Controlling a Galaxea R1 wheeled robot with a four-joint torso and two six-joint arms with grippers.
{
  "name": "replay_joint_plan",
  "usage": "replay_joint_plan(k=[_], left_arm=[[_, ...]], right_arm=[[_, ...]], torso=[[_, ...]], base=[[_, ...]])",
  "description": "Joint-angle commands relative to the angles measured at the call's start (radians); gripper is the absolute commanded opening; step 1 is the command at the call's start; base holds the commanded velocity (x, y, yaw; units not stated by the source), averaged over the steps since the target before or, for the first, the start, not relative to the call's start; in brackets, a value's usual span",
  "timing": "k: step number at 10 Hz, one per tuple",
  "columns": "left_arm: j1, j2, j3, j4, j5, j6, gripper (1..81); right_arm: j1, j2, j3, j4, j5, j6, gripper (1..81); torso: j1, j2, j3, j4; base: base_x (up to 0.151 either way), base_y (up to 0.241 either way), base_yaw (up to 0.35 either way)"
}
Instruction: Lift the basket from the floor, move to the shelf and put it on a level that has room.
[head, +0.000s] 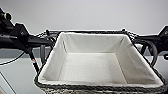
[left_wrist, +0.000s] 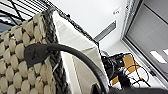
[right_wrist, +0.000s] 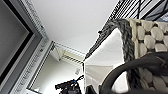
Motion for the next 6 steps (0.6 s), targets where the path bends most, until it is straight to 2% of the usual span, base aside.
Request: replay_joint_plan(k=[1, 6], left_arm=[[-0.157, 0.052, -0.082, -0.031, -0.012, -0.033, 1.0], [-0.203, 0.115, -0.199, -0.048, 0.017, -0.041, 1.0]], right_arm=[[0.174, 0.031, -0.073, 0.002, -0.044, 0.028, 1.0], [0.24, 0.1, -0.185, 0.002, -0.088, 0.075, 1.0]], torso=[[0.0, 0.0, 0.0, 0.0], [0.0, 0.0, 0.0, 0.0]], base=[[0.0, 0.0, 0.0], [0.0, 0.0, 0.0]])
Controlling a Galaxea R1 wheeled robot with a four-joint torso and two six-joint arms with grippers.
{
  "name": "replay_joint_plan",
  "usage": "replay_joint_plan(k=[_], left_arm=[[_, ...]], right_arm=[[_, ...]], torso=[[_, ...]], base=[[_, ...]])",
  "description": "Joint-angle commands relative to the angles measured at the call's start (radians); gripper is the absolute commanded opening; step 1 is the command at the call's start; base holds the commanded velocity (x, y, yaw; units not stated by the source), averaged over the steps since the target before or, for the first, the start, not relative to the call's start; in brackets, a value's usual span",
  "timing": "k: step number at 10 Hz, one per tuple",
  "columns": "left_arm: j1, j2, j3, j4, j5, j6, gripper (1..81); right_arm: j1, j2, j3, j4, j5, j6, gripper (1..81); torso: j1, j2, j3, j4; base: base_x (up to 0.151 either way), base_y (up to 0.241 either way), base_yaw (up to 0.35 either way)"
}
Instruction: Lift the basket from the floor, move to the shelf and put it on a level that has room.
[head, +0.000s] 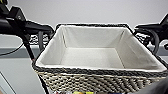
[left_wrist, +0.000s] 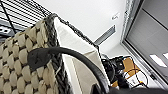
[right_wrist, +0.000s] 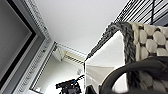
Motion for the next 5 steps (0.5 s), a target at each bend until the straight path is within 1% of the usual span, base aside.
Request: replay_joint_plan(k=[1, 2, 3, 5], left_arm=[[-0.117, 0.07, -0.099, -0.022, -0.033, 0.002, 1.0], [-0.125, 0.091, -0.119, -0.023, -0.033, 0.002, 1.0], [-0.137, 0.108, -0.139, -0.025, -0.033, 0.002, 1.0], [-0.16, 0.142, -0.18, -0.029, -0.031, 0.002, 1.0]], right_arm=[[0.155, 0.052, -0.103, -0.002, -0.032, 0.007, 1.0], [0.168, 0.066, -0.135, 0.0, -0.052, 0.008, 1.0], [0.187, 0.083, -0.167, -0.002, -0.077, 0.022, 1.0], [0.228, 0.112, -0.223, 0.0, -0.095, 0.034, 1.0]], torso=[[0.0, 0.0, 0.0, 0.0], [0.0, 0.0, 0.0, 0.0], [0.0, 0.0, 0.0, 0.0], [0.0, 0.0, 0.0, 0.0]], base=[[0.0, 0.0, 0.0], [0.0, 0.0, 0.0], [0.0, 0.0, 0.0], [0.0, 0.0, 0.0]])
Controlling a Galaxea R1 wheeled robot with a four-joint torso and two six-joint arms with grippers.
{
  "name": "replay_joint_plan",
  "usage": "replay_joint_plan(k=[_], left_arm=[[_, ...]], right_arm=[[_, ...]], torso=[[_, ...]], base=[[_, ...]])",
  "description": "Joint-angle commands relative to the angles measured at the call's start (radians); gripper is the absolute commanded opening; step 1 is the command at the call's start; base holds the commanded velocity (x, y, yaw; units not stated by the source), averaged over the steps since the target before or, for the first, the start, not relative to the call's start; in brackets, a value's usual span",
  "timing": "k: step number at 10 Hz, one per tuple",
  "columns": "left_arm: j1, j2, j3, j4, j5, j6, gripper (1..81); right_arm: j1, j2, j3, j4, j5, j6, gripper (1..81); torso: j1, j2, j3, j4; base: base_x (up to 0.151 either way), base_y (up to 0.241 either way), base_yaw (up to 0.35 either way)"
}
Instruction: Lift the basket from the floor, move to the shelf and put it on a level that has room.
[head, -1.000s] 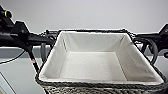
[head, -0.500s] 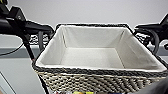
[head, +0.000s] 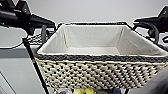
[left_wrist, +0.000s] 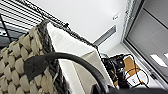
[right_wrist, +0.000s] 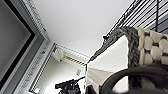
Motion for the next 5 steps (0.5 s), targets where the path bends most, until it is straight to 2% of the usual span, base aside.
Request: replay_joint_plan(k=[1, 5], left_arm=[[-0.152, 0.073, -0.104, -0.025, -0.053, 0.007, 1.0], [-0.173, 0.134, -0.177, -0.027, -0.051, 0.007, 1.0]], right_arm=[[0.197, 0.073, -0.122, -0.009, -0.03, 0.012, 1.0], [0.221, 0.131, -0.223, -0.01, -0.071, 0.015, 1.0]], torso=[[0.0, 0.0, 0.0, 0.0], [0.0, 0.0, 0.0, 0.0]], base=[[0.0, 0.0, 0.0], [0.0, 0.0, 0.0]])
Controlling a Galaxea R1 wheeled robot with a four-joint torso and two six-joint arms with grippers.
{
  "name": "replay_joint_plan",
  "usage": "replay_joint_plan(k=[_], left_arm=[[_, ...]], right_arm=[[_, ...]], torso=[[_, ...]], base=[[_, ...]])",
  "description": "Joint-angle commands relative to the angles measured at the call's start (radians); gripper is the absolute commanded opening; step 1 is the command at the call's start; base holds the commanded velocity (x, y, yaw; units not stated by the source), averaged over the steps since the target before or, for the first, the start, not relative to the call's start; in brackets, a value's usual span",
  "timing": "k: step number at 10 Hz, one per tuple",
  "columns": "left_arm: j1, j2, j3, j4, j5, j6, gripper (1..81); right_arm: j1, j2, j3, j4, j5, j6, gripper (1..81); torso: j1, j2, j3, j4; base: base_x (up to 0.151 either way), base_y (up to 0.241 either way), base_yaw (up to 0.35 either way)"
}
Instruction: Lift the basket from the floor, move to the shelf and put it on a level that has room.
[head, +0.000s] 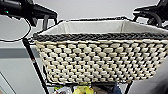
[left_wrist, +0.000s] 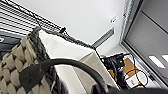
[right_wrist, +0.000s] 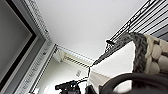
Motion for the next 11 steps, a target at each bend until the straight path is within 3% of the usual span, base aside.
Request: replay_joint_plan(k=[1, 5, 11], left_arm=[[-0.151, 0.074, -0.104, -0.006, -0.054, 0.009, 1.0], [-0.205, 0.15, -0.232, -0.012, 0.013, 0.009, 1.0], [-0.219, 0.259, -0.368, -0.001, 0.051, 0.009, 1.0]], right_arm=[[0.166, 0.063, -0.106, -0.01, -0.005, -0.023, 1.0], [0.197, 0.133, -0.216, -0.013, -0.052, -0.023, 1.0], [0.209, 0.221, -0.381, -0.034, -0.12, -0.023, 1.0]], torso=[[0.0, 0.0, 0.0, 0.0], [0.0, 0.0, 0.0, 0.0], [0.0, 0.0, 0.0, 0.0]], base=[[0.0, 0.0, 0.0], [0.0, 0.0, 0.0], [0.0, 0.0, 0.0]])
